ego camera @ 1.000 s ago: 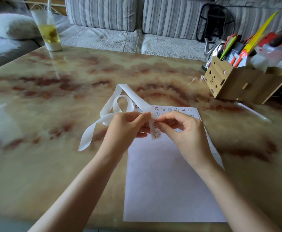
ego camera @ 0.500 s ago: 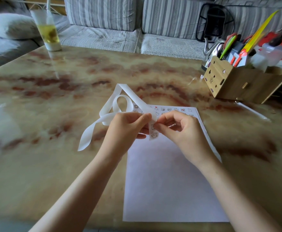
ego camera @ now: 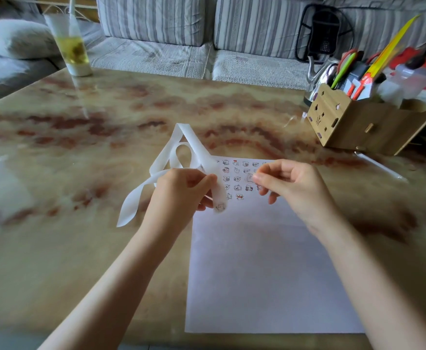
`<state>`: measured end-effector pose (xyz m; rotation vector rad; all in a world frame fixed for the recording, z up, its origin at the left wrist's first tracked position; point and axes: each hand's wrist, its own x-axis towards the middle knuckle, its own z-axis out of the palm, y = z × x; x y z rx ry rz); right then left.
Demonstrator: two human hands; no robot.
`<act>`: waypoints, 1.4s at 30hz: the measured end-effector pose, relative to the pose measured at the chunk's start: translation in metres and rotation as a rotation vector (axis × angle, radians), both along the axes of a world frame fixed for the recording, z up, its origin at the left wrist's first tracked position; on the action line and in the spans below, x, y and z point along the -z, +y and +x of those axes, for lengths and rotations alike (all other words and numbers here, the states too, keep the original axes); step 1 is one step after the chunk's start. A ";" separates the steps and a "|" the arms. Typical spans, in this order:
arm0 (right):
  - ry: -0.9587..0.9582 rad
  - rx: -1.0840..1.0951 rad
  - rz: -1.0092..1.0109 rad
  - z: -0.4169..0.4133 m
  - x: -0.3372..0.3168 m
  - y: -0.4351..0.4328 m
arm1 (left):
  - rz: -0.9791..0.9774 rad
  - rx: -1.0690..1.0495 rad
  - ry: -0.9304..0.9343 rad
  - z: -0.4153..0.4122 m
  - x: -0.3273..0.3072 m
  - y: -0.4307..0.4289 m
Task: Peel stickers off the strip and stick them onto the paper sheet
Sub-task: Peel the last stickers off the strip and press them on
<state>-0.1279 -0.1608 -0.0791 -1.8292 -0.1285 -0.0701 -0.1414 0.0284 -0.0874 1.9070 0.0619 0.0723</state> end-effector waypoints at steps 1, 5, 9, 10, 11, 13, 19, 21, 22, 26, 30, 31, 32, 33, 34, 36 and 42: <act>0.045 0.015 -0.037 0.003 0.002 -0.004 | 0.011 -0.001 0.006 0.001 0.001 0.002; 0.144 0.101 -0.137 0.010 0.008 -0.012 | 0.049 0.015 0.056 0.003 0.005 0.006; 0.168 0.108 -0.185 0.013 0.012 -0.010 | 0.119 0.016 0.076 0.002 0.010 0.006; 0.175 0.110 -0.192 0.014 0.013 -0.009 | 0.134 0.021 0.079 0.003 0.012 0.006; 0.183 0.114 -0.199 0.014 0.015 -0.008 | 0.149 0.026 0.082 0.003 0.013 0.006; 0.206 0.121 -0.218 0.016 0.018 -0.007 | 0.167 0.028 0.088 0.003 0.014 0.006; 0.228 0.117 -0.236 0.018 0.021 -0.007 | 0.188 0.019 0.107 0.005 0.014 0.007; 0.235 0.112 -0.236 0.018 0.021 -0.007 | 0.186 0.021 0.115 0.005 0.014 0.007; 0.237 0.112 -0.235 0.018 0.021 -0.007 | 0.185 0.023 0.119 0.005 0.014 0.007; 0.230 0.120 -0.239 0.017 0.022 -0.006 | 0.173 0.023 0.124 0.006 0.015 0.007; 0.207 0.141 -0.259 0.017 0.024 -0.004 | 0.190 0.027 0.120 0.006 0.015 0.006; 0.201 0.144 -0.260 0.018 0.025 -0.004 | 0.194 0.026 0.118 0.006 0.015 0.007; 0.197 0.147 -0.259 0.018 0.025 -0.004 | 0.194 0.026 0.117 0.006 0.015 0.007; 0.196 0.149 -0.258 0.018 0.026 -0.004 | 0.192 0.027 0.119 0.006 0.015 0.007; 0.196 0.150 -0.257 0.018 0.026 -0.004 | 0.187 0.027 0.120 0.006 0.015 0.007; 0.195 0.155 -0.261 0.019 0.027 -0.003 | 0.182 0.027 0.122 0.006 0.015 0.007; 0.183 0.174 -0.292 0.020 0.031 -0.004 | 0.181 0.022 0.132 0.006 0.015 0.006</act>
